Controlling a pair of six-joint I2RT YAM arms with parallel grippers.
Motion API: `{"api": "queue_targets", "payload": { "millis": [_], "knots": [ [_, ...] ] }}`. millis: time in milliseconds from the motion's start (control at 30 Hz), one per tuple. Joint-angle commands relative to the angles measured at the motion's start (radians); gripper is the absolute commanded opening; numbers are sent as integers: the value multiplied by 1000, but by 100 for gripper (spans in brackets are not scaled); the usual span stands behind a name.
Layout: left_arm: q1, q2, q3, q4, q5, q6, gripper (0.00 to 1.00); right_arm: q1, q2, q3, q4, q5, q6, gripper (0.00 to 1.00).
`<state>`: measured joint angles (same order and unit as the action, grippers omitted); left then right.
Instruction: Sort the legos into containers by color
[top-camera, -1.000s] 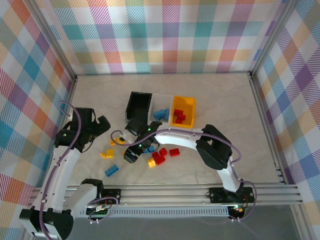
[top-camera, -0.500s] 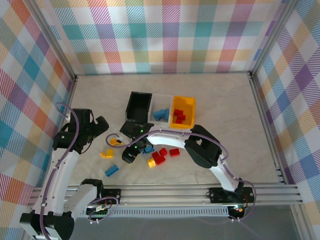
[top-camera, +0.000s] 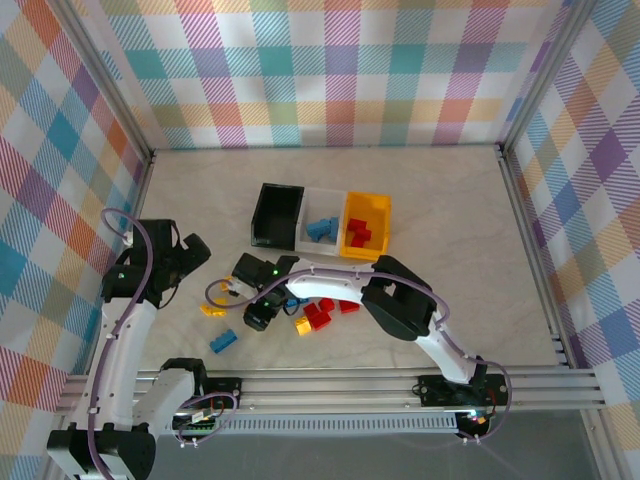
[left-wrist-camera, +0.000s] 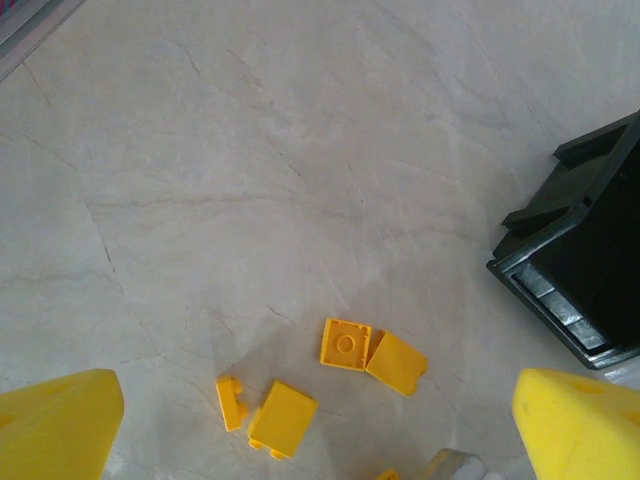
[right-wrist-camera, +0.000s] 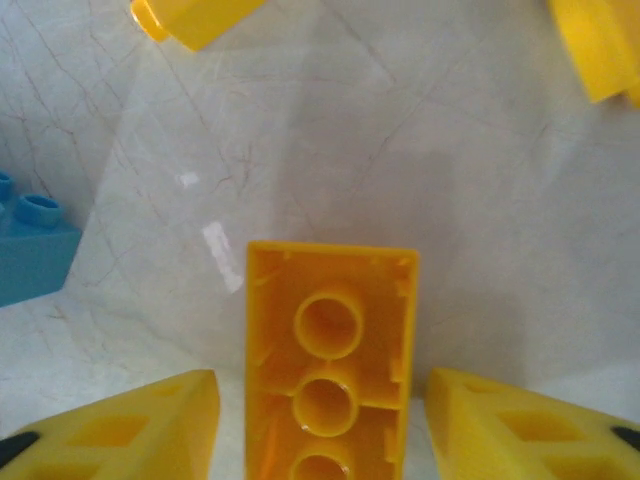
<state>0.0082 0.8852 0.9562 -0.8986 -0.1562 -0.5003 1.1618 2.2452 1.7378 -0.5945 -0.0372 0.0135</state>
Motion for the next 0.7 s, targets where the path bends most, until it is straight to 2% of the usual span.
{"api": "queue_targets", "payload": {
  "millis": [0, 67, 100, 367, 667],
  "knots": [
    [18, -15, -8, -27, 20, 26, 100, 3, 23, 19, 1, 21, 6, 44],
    [19, -15, -9, -25, 24, 25, 100, 3, 15, 13, 4, 28, 6, 35],
    [21, -15, -9, -25, 27, 26, 100, 3, 8, 8, 6, 31, 6, 35],
    [21, -17, -14, -19, 41, 27, 100, -9, -92, -60, 37, 52, 26, 34],
    [21, -30, -12, 1, 96, 39, 100, -134, -210, -63, 48, 27, 34, 33]
  ]
}}
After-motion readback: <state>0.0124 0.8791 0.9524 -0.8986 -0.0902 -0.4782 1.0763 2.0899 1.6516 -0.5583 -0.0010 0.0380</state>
